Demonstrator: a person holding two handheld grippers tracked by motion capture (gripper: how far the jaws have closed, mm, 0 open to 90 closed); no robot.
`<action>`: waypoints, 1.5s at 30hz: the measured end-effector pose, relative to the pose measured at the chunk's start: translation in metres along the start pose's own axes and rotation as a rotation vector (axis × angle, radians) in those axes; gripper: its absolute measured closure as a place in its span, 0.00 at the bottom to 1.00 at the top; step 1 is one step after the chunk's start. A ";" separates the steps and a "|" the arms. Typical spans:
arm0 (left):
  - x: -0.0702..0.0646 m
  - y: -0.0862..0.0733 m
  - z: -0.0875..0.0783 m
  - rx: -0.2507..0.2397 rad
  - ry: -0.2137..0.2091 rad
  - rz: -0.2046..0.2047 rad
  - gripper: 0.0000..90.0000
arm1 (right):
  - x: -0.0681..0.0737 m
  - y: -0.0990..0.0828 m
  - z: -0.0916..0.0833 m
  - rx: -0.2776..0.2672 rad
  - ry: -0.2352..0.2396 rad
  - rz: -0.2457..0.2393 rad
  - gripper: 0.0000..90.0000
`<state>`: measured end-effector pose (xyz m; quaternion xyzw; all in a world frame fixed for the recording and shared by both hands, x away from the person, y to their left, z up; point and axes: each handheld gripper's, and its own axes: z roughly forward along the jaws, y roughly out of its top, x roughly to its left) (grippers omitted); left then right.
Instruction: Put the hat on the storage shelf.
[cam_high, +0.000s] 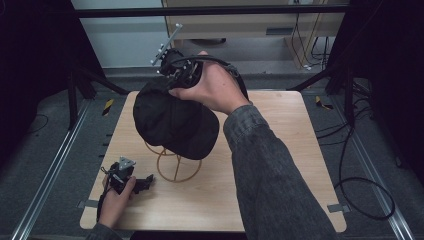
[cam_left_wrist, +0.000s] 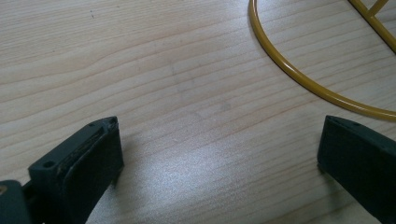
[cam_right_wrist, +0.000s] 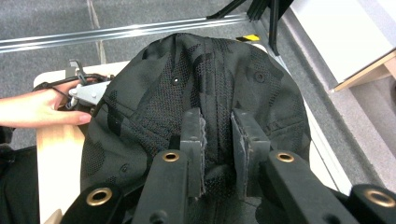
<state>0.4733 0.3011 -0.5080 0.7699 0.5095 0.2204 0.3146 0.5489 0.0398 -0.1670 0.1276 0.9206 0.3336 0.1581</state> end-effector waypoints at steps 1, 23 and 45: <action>0.000 0.000 0.000 0.000 0.000 0.000 0.00 | 0.000 0.000 0.000 0.000 0.000 0.000 0.85; 0.000 0.000 0.000 0.000 -0.001 0.001 0.00 | 0.011 0.010 0.046 0.143 0.017 -0.036 0.84; 0.000 0.000 0.000 0.001 -0.002 0.003 0.00 | 0.014 -0.003 0.067 0.205 0.032 -0.047 0.85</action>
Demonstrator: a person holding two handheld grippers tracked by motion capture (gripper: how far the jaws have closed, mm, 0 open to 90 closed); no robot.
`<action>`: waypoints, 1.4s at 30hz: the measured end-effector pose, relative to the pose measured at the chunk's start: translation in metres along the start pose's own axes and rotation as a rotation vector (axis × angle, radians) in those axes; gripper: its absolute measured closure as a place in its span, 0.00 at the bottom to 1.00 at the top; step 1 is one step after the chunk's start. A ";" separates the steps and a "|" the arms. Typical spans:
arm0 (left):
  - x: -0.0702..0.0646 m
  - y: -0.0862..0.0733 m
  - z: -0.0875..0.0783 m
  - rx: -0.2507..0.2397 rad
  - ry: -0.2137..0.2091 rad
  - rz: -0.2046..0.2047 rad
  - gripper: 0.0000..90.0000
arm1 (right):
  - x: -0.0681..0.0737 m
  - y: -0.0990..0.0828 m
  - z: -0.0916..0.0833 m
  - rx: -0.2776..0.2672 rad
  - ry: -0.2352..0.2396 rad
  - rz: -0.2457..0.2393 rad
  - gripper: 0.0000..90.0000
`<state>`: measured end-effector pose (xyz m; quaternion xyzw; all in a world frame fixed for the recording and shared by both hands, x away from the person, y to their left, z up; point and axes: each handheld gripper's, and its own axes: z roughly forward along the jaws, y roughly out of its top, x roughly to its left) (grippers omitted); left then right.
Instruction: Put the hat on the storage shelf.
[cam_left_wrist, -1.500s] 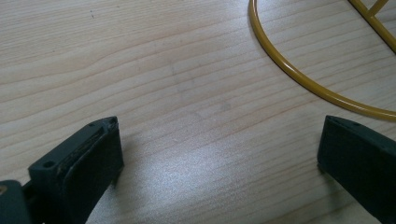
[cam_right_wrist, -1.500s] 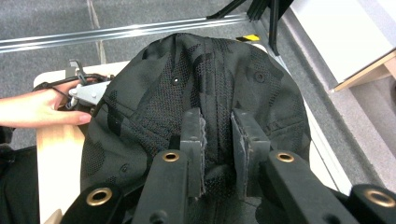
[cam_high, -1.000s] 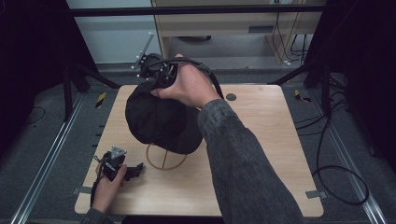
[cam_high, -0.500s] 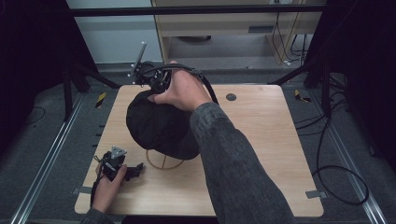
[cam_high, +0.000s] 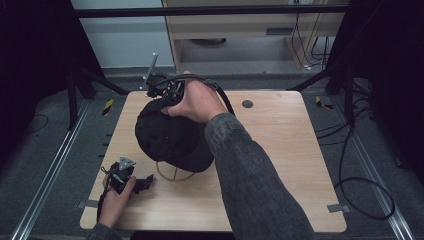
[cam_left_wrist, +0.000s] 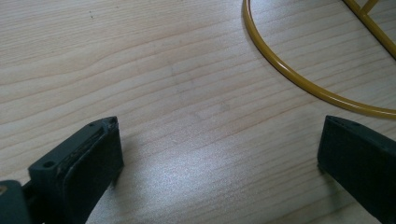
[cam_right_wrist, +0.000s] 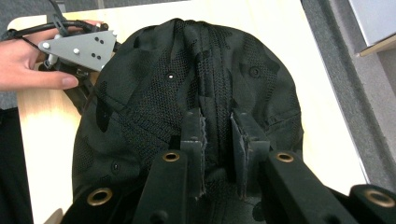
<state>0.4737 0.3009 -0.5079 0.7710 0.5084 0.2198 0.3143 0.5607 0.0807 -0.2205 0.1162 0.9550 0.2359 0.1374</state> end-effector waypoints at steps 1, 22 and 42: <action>0.000 0.000 0.000 0.000 0.000 0.000 0.00 | 0.001 0.000 0.000 0.003 0.000 -0.003 0.85; 0.000 0.000 0.000 0.001 -0.001 0.000 0.00 | 0.007 0.006 0.003 0.026 0.002 -0.009 0.85; 0.000 0.000 0.000 0.000 -0.001 0.000 0.00 | 0.006 0.002 0.006 0.031 0.010 0.007 0.81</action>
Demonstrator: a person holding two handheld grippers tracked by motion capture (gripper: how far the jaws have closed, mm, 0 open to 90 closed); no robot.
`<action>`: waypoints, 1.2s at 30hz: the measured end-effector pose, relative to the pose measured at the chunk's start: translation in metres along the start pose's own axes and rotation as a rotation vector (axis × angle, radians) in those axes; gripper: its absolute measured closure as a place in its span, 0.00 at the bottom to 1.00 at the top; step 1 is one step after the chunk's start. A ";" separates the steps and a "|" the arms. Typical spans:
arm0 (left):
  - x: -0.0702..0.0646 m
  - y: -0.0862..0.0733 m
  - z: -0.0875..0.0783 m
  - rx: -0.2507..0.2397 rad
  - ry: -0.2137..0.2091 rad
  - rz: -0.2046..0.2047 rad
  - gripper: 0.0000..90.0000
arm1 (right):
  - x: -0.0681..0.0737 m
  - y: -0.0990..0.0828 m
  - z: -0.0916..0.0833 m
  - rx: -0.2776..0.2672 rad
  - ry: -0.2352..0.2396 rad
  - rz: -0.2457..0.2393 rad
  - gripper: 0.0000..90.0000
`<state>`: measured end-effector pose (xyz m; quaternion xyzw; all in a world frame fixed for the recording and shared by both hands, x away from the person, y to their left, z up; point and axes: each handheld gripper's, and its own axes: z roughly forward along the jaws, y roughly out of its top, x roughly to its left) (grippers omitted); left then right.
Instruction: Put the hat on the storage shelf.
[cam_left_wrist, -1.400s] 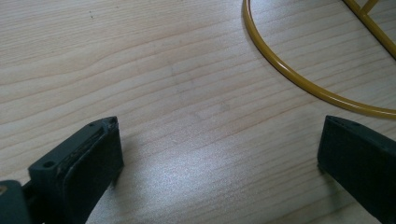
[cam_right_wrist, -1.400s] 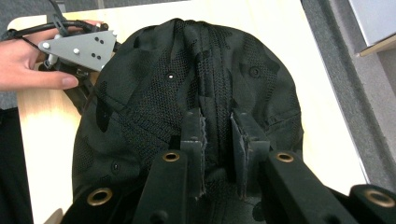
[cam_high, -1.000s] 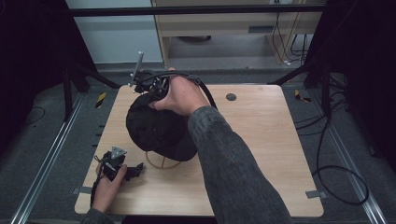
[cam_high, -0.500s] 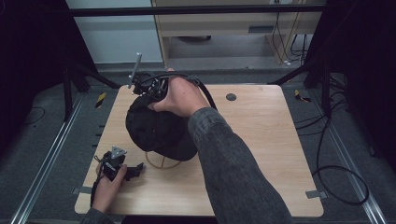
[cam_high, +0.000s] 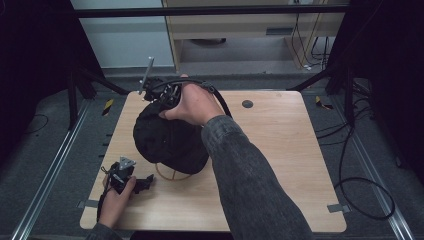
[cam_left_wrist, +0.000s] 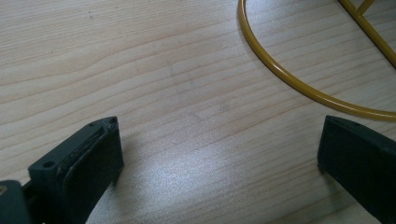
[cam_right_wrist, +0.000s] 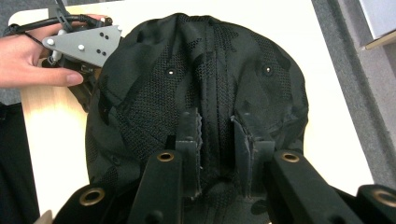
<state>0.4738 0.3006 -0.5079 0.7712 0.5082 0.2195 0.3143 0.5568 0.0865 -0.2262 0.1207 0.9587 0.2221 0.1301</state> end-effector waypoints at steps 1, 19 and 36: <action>0.000 0.000 0.000 0.000 0.000 0.000 0.00 | 0.000 -0.001 0.000 0.003 0.002 0.002 0.81; 0.000 0.000 0.000 0.000 0.000 0.000 0.00 | -0.004 -0.015 0.001 -0.019 0.020 0.039 0.78; 0.000 0.000 0.000 -0.001 0.002 0.004 0.00 | -0.009 -0.034 0.002 -0.042 0.031 0.091 0.73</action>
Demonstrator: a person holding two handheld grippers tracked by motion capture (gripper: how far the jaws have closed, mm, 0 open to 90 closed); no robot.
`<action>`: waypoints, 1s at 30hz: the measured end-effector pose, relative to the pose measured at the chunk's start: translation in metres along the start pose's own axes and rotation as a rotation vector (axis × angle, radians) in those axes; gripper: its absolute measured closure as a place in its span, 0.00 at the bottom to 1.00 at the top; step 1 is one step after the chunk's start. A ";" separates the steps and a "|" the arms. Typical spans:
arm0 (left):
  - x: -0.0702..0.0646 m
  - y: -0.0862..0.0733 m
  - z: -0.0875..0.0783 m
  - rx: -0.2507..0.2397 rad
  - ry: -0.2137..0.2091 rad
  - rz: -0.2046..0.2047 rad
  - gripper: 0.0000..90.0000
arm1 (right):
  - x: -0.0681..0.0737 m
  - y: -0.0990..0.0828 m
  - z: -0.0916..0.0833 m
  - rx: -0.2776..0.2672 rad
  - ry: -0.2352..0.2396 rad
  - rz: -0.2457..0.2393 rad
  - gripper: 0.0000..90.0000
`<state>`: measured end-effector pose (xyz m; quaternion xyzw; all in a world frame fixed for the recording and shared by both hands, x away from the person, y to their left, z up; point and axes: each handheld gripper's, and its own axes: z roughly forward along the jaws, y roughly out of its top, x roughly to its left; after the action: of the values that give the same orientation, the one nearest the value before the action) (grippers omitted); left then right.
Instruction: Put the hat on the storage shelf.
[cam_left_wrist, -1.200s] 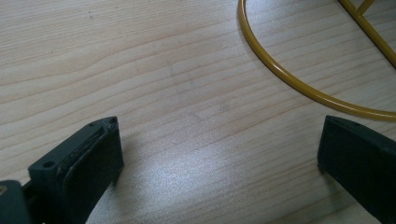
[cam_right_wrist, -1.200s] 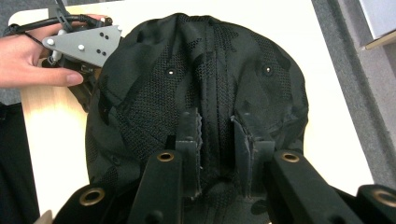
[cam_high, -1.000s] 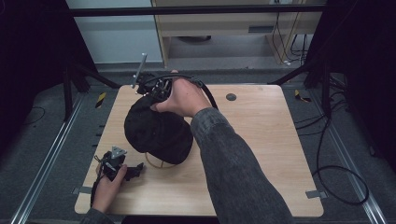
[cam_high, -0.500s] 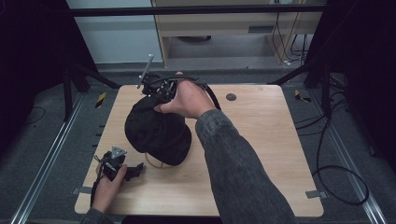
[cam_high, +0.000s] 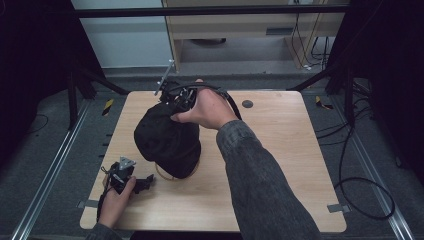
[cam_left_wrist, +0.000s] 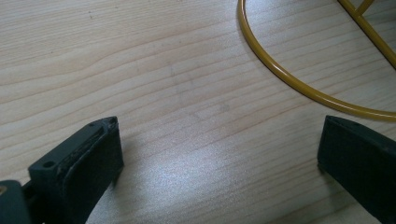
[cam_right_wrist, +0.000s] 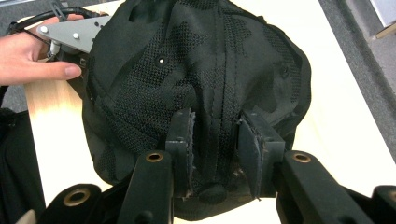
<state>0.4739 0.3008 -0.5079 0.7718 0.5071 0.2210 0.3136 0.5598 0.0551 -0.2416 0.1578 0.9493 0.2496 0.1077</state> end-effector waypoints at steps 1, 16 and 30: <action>0.000 0.000 0.000 0.000 0.000 0.000 0.00 | -0.001 -0.001 0.000 -0.004 -0.001 0.001 0.73; 0.000 0.000 0.000 -0.002 -0.001 -0.003 0.00 | -0.006 -0.020 -0.005 -0.043 0.001 0.038 0.70; 0.000 0.000 0.000 -0.003 -0.001 -0.004 0.00 | -0.007 -0.038 -0.018 -0.097 -0.010 0.070 0.70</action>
<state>0.4739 0.3006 -0.5080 0.7704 0.5082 0.2209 0.3153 0.5520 0.0129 -0.2444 0.1868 0.9294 0.2981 0.1114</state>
